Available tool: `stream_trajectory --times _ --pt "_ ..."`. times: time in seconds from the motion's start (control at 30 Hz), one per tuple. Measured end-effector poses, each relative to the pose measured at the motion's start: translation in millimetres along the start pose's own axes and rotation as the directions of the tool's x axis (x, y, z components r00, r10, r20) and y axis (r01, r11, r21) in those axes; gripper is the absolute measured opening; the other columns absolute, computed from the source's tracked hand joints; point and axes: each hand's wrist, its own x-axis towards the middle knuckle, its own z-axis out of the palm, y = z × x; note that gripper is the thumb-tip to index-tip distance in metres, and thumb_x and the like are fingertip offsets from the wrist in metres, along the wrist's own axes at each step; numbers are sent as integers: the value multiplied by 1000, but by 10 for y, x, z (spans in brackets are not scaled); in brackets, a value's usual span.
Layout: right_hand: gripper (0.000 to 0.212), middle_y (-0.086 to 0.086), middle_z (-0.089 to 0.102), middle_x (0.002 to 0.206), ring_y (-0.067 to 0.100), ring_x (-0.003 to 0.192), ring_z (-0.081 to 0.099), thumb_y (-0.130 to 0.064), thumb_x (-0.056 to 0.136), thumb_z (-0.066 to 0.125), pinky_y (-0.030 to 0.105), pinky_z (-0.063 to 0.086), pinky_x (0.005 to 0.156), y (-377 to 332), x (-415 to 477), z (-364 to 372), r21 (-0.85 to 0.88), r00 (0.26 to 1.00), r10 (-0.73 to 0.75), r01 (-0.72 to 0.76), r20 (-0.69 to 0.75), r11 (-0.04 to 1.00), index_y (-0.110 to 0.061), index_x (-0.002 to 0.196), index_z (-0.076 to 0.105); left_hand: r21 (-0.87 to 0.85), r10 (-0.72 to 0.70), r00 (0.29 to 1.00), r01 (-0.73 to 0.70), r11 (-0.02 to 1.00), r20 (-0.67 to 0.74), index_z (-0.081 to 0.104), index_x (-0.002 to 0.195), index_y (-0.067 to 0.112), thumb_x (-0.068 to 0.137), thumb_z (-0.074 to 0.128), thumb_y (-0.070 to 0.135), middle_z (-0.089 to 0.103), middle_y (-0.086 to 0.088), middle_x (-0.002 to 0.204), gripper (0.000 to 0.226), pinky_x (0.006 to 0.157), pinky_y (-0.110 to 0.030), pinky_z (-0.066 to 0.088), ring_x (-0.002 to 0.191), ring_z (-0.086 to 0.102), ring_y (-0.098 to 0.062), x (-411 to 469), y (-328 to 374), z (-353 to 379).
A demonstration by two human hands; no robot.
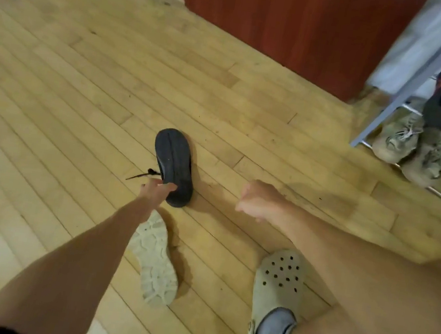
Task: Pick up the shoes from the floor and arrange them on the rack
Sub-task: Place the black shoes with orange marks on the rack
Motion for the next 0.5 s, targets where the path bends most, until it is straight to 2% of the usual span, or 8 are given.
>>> stream_trajectory --times 0.07,0.1,0.2,0.27,0.37,0.47,0.5 --pt "16 9 65 90 22 78 64 -11 87 53 31 55 69 84 90 76 19 1000 14 -14 15 1000 -11 97 64 -95 -63 998 61 994 -16 43 138 2 88 60 30 41 -14 144 59 101 -45 39 129 42 -34 191 18 55" --pt "12 8 61 82 22 73 62 -9 86 51 32 54 69 138 123 109 23 1000 15 -15 20 1000 -15 88 61 -121 -91 996 90 989 -6 43 137 0 89 61 28 43 -14 142 58 97 -43 40 128 43 -35 276 22 106" --pt "16 3 62 83 19 74 64 -6 88 50 29 54 70 322 155 121 10 998 48 -49 29 999 -14 93 63 -13 -113 993 112 994 -27 44 131 -5 88 63 19 51 -16 124 53 83 -35 40 116 50 -35 367 -19 293" --pt "14 -1 54 71 15 61 57 -7 90 48 25 46 58 408 133 47 -16 997 78 -78 7 997 -14 82 58 74 -100 993 104 992 -56 45 126 -5 84 68 20 51 -12 115 54 83 -35 43 113 51 -33 359 -70 401" --pt "24 0 45 61 14 52 44 -6 89 46 24 34 50 411 74 -124 -23 989 128 -130 -74 991 -13 66 44 60 -75 997 75 995 5 53 121 -6 80 74 22 55 -13 106 55 79 -35 42 108 55 -32 259 -70 532" --pt "24 1 46 62 15 53 45 -4 86 45 22 32 48 301 -63 -256 -15 988 101 -103 -113 995 -13 64 42 40 -49 999 50 998 -10 63 111 -4 84 67 14 57 -11 88 33 77 -37 46 90 55 -30 130 -79 620" --pt "23 2 45 62 16 53 45 -3 85 44 22 33 49 264 -113 -277 -23 990 85 -88 -108 996 -12 64 42 3 -50 999 50 999 -21 64 108 -1 86 62 13 58 -11 88 26 76 -37 46 87 53 -28 81 -85 636"
